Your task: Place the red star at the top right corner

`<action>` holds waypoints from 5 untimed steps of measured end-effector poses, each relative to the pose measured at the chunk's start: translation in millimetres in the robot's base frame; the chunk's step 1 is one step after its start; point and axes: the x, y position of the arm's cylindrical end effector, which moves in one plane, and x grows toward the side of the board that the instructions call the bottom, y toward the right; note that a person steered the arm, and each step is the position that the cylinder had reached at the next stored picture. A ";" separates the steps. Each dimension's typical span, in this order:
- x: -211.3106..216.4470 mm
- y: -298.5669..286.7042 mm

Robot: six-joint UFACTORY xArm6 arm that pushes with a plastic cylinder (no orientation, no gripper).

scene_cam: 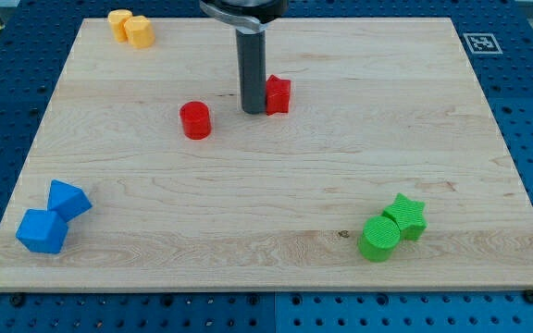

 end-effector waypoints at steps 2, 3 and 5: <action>-31.4 35.6; -40.6 57.3; -45.9 101.8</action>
